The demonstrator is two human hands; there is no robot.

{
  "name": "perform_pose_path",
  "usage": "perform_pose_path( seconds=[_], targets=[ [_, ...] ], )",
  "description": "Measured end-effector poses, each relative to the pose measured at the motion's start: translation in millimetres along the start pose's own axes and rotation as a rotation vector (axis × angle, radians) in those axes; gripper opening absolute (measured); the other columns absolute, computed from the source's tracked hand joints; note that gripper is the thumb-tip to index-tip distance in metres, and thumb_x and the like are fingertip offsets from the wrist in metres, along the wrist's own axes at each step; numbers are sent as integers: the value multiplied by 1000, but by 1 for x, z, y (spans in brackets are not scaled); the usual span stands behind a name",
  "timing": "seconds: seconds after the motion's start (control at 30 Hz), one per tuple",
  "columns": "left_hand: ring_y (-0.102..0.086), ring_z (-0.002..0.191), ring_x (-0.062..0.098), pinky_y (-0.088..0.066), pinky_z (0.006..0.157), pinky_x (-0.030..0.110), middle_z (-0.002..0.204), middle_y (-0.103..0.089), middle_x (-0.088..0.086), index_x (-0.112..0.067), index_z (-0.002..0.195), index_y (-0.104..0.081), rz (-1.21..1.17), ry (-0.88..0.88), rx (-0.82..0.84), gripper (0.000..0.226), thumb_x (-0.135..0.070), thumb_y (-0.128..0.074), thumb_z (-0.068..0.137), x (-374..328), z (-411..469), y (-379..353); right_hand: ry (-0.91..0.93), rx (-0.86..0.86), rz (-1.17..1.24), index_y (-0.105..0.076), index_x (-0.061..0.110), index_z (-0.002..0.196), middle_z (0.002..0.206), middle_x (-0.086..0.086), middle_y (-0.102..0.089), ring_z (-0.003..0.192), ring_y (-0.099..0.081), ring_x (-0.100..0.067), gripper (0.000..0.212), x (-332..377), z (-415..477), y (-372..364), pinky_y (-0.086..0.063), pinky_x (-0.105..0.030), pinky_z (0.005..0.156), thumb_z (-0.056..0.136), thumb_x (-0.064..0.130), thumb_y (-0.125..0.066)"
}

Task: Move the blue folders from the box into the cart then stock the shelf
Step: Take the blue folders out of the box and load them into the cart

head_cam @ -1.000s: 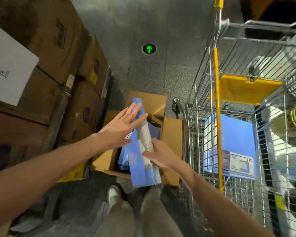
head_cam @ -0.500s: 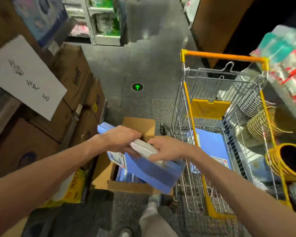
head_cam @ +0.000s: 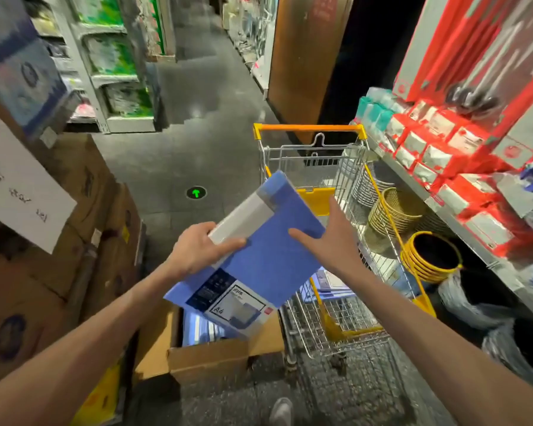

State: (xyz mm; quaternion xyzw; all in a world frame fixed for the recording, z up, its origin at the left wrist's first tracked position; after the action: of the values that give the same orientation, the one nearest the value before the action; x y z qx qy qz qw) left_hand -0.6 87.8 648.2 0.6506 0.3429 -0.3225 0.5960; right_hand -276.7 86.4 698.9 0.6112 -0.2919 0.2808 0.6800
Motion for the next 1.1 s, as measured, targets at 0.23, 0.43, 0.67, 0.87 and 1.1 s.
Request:
perform_pose_path(
  seconds=[0.23,0.43,0.67,0.87,1.1],
  targets=[
    [-67,66,12,-50,56,24,79,-76,0,-15,84,-74,-519,181,-76,39,-49,-87,70,-73,-21,-67,-297,-86,315,-24,28,152,149,6,-48,133,-51,-21,126,-106,-30,62,-47,-52,105,50,76,-81],
    [-76,85,22,-60,71,35,91,-79,1,-11,107,-70,-789,330,4,72,-59,-85,55,-152,-28,-170,-400,-61,389,-67,18,100,98,-3,-71,90,-64,-22,41,-179,-63,138,-52,-39,83,88,57,-65],
    [-75,67,20,-56,49,28,86,-77,6,-4,115,-66,-786,359,39,48,-46,-68,91,-186,-30,-257,-503,-322,421,-64,16,74,79,-4,-71,84,-69,-30,57,-263,-63,196,-57,-46,75,70,73,-68],
    [-67,73,21,-48,55,31,87,-68,5,0,115,-59,-684,397,-9,45,-43,-57,100,-177,-4,-282,-592,-299,402,-60,13,76,93,-14,-70,89,-64,-34,47,-281,-46,192,-51,-44,76,80,59,-68],
    [-65,70,24,-49,55,33,83,-67,7,4,110,-60,-616,465,-41,44,-39,-60,100,-135,73,-296,-693,-164,283,-62,4,96,96,-16,-60,86,-55,-30,38,-314,9,150,-41,-37,74,100,37,-44]
  ],
)
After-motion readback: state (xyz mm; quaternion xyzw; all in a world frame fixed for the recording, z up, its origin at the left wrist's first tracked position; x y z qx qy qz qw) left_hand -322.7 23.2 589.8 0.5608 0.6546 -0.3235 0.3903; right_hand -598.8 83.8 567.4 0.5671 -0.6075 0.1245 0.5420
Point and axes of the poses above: each hand's wrist, its own z-axis towards the middle knuckle, its own y-axis out of the back of the hand, x = y × z, the point moved 6 cm from there along z, towards the middle knuckle
